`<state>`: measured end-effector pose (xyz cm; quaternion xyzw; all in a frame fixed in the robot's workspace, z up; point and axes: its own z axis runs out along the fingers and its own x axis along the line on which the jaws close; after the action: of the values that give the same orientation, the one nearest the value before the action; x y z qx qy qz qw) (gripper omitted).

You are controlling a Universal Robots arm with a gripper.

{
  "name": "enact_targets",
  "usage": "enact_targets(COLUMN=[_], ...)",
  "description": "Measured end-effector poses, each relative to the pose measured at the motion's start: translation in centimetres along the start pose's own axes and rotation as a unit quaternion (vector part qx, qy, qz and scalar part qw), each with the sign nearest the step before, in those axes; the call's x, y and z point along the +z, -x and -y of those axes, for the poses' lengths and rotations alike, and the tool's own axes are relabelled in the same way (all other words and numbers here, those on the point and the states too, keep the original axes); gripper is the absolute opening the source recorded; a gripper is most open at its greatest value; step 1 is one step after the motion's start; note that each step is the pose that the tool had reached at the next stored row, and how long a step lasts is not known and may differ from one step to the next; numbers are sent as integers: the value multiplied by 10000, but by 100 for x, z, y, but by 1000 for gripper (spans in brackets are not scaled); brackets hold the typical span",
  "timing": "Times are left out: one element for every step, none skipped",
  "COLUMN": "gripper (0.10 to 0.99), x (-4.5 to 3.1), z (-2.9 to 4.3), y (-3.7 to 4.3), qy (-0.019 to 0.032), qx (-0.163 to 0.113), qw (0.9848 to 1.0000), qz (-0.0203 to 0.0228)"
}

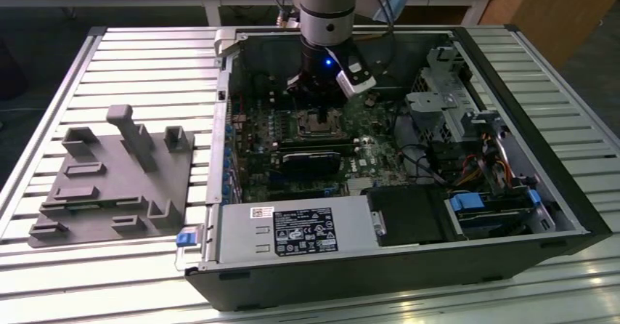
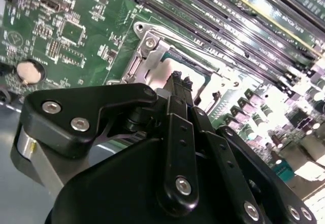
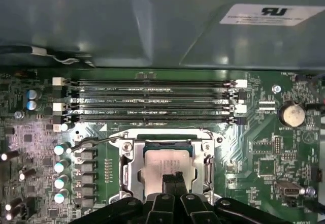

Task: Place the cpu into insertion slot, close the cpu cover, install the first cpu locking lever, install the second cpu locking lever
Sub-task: 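Close the cpu cover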

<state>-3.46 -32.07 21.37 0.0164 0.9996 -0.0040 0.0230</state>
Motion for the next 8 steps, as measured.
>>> enact_targets(gripper=[106, 106, 106, 106, 106, 106, 106, 106], x=[2, 4, 6, 6, 6, 6, 7, 7], z=[0, 0, 0, 1, 1, 1, 0, 0], y=[0, 0, -1, -1, -1, -1, -1, -1], qy=[-5, -9, -13, -17, -17, -17, -16, -16], qx=[97, 186, 270, 332, 343, 344, 345, 345], qw=[10000, 9998, 9996, 9994, 9994, 9994, 9994, 9994], qz=[-1, -2, -2, -3, -3, -3, -3, -3])
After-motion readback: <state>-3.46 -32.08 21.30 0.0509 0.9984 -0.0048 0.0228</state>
